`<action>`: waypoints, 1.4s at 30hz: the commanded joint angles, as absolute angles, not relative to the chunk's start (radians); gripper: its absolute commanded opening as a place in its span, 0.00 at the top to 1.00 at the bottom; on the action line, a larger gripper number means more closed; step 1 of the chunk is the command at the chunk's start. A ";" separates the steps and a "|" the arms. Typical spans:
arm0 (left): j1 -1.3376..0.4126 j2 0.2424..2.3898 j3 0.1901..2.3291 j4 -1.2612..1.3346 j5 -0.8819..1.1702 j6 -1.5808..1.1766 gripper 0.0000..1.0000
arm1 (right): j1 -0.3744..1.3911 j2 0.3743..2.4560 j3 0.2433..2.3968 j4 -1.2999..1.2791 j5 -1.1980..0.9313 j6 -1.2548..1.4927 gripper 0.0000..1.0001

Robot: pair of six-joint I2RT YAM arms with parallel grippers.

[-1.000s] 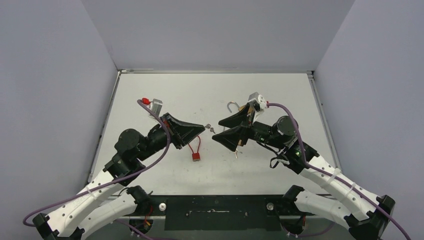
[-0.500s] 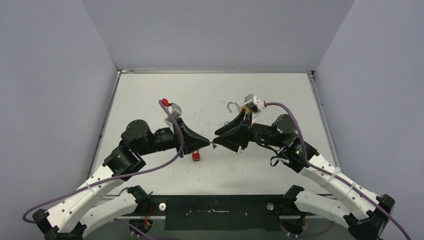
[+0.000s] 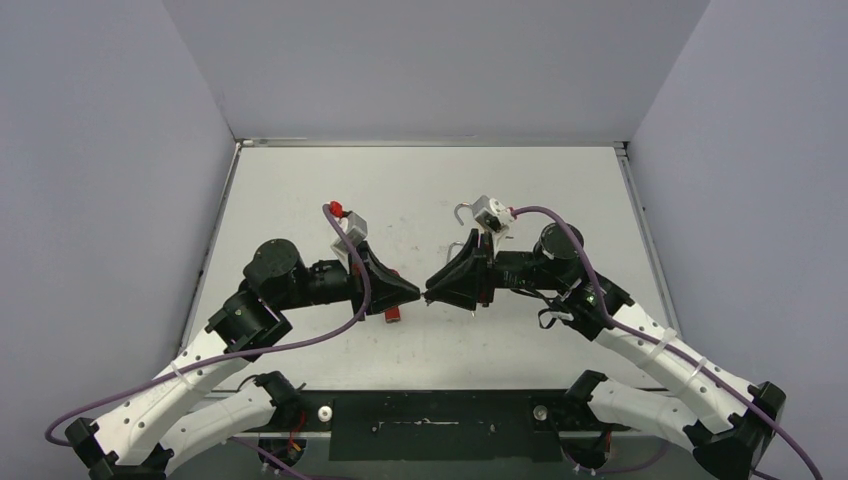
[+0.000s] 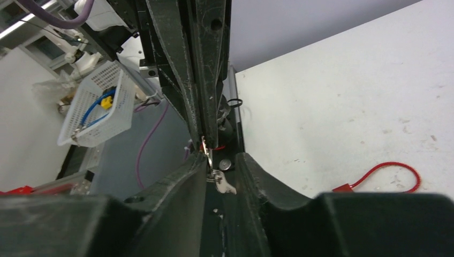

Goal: Unlock with the key

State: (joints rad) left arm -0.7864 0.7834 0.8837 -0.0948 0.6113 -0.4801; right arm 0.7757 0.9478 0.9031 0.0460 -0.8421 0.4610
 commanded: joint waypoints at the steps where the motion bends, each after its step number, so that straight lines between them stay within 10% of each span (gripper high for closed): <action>1: -0.785 0.783 0.937 -0.092 0.645 -0.451 1.00 | 0.776 0.958 0.945 0.051 -0.896 0.428 0.79; 8: -0.786 0.782 0.933 -0.087 0.645 -0.451 1.00 | 0.776 0.969 0.938 0.079 -0.933 0.442 0.96; 17: -0.787 0.776 0.934 -0.074 0.617 -0.467 1.00 | 0.776 0.980 0.931 0.083 -0.985 0.440 0.79; 23: -0.786 0.772 0.931 -0.080 0.616 -0.466 1.00 | 0.776 0.978 0.931 0.084 -0.964 0.438 1.00; 35: -0.785 0.761 0.927 -0.084 0.548 -0.493 1.00 | 0.776 0.948 0.869 0.181 -0.896 0.471 1.00; 42: -0.785 0.687 0.968 -0.244 0.114 -0.533 0.18 | 0.775 0.901 0.813 0.205 -0.756 0.492 1.00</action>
